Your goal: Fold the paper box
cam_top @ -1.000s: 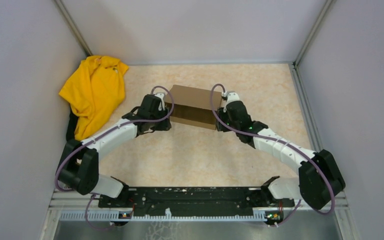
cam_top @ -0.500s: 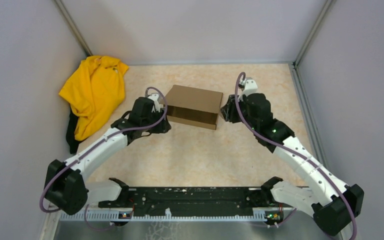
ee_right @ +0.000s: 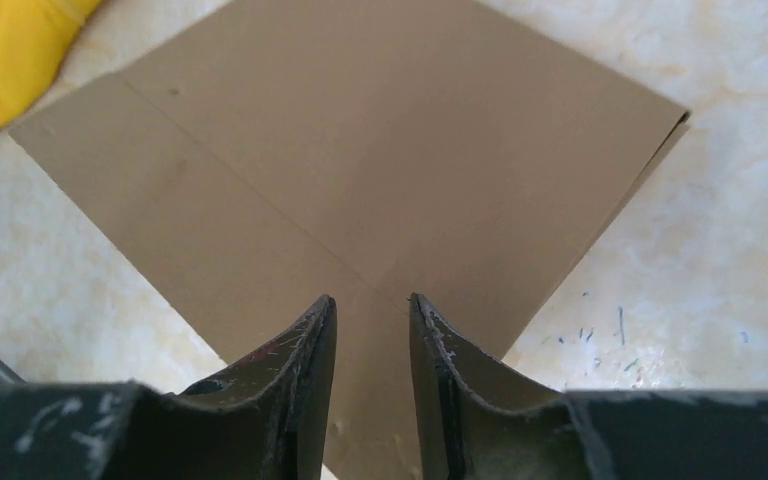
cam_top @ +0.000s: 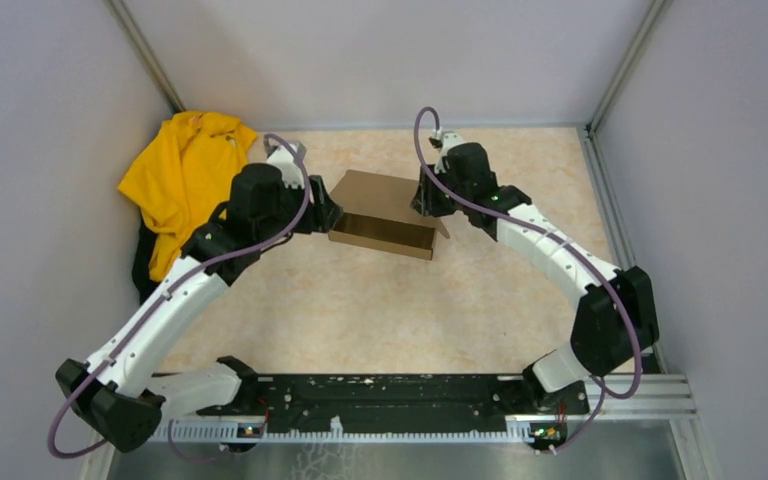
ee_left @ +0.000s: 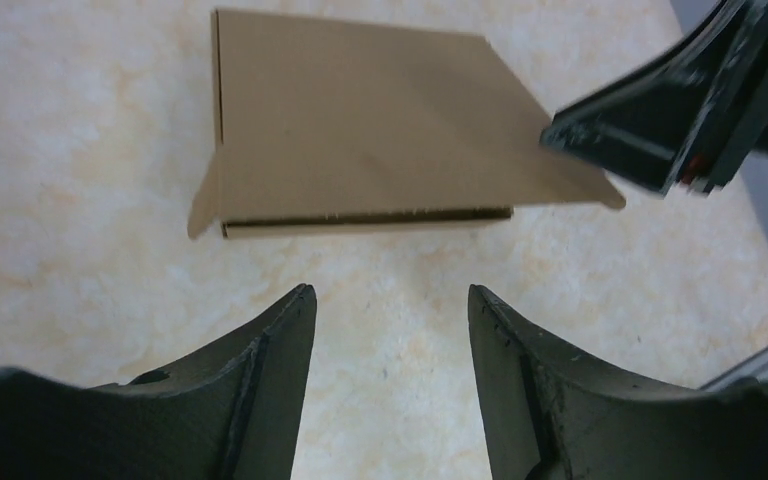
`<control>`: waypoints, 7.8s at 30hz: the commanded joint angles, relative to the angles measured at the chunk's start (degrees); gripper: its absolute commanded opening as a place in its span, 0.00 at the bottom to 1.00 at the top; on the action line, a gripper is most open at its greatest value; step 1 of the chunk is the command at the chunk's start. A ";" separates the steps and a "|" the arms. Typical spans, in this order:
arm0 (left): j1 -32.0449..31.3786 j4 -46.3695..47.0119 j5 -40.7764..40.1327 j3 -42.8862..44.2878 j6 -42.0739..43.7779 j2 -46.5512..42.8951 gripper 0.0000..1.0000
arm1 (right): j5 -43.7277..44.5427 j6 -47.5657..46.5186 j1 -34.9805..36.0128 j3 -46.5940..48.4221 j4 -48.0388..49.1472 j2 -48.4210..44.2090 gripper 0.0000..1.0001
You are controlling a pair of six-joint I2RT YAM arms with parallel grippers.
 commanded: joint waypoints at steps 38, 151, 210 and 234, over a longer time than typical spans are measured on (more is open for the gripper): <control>8.39 9.55 9.31 -1.21 3.97 28.54 0.31 | -6.22 -1.53 -3.24 -11.77 7.03 5.59 0.31; 24.93 59.84 45.85 -22.11 -4.53 34.15 0.99 | -41.07 34.45 -18.97 -29.61 72.91 22.51 0.99; 20.69 5.60 44.92 -9.49 -10.60 -3.17 0.99 | -44.67 24.10 -19.06 -31.11 18.61 -21.72 0.99; 20.69 13.27 43.72 -12.70 -14.15 2.64 0.99 | -48.03 30.49 -22.28 -23.33 27.48 -8.34 0.99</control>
